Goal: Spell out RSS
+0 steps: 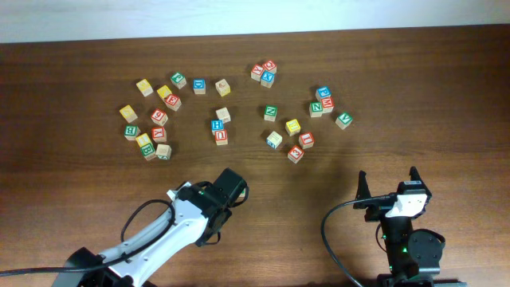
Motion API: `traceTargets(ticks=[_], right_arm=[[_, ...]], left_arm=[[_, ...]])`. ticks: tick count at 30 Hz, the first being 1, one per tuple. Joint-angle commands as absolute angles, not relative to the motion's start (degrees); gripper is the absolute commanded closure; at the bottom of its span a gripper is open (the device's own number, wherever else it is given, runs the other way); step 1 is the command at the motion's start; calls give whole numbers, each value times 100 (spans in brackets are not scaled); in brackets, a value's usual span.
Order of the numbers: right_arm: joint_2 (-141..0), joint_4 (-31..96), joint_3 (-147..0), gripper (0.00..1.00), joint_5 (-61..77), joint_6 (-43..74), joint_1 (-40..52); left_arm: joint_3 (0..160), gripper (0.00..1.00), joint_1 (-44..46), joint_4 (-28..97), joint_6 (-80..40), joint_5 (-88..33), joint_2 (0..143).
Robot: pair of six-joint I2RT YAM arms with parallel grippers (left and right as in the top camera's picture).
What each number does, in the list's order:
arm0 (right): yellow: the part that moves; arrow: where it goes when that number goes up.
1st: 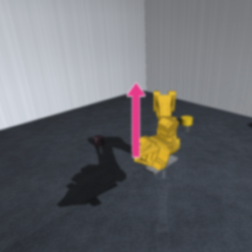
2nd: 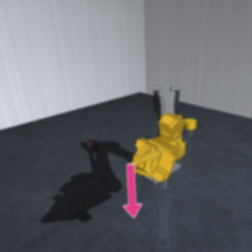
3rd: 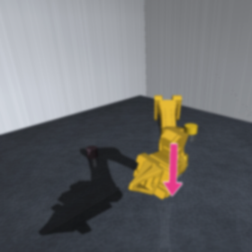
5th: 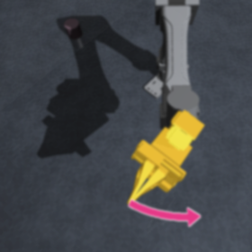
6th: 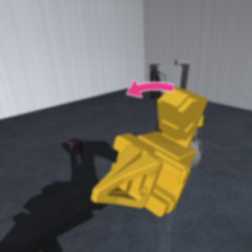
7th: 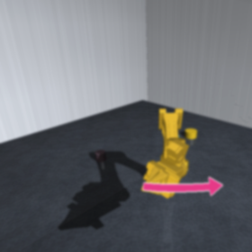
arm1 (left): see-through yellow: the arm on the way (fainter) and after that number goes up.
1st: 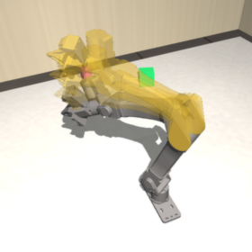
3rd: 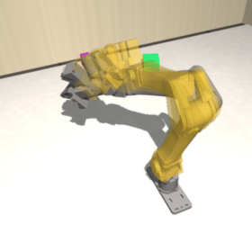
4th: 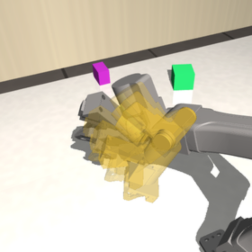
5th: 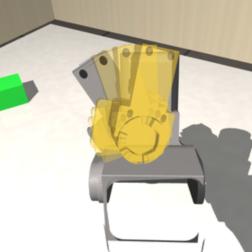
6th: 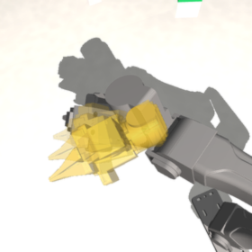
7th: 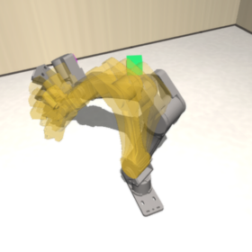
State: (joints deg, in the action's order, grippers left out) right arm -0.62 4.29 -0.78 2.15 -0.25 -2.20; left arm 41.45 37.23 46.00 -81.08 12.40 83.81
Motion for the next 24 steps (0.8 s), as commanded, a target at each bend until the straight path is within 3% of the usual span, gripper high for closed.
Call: traceTargets(ticks=[1, 8, 13, 17, 21, 24], right_arm=[[-21, 447, -32, 2, 165, -38, -189], [-21, 447, -32, 2, 165, -38, -189], [-21, 447, -32, 2, 165, -38, -189], [-21, 447, -32, 2, 165, -38, -189], [-21, 447, -32, 2, 165, -38, -189], [-21, 447, -32, 2, 165, -38, -189]], left_arm=[[4112, 68, 3732, 4440, -8134, 1699, 8431], [4152, 68, 3734, 4283, -7703, 1839, 8431], [4434, 32, 3734, 4300, -6604, 1761, 8416], [4805, 30, 3734, 4674, -6329, 1662, 8366], [4700, 32, 3741, 4757, -6333, 484, 8379], [4523, 32, 3739, 4740, -6493, 388, 8392]])
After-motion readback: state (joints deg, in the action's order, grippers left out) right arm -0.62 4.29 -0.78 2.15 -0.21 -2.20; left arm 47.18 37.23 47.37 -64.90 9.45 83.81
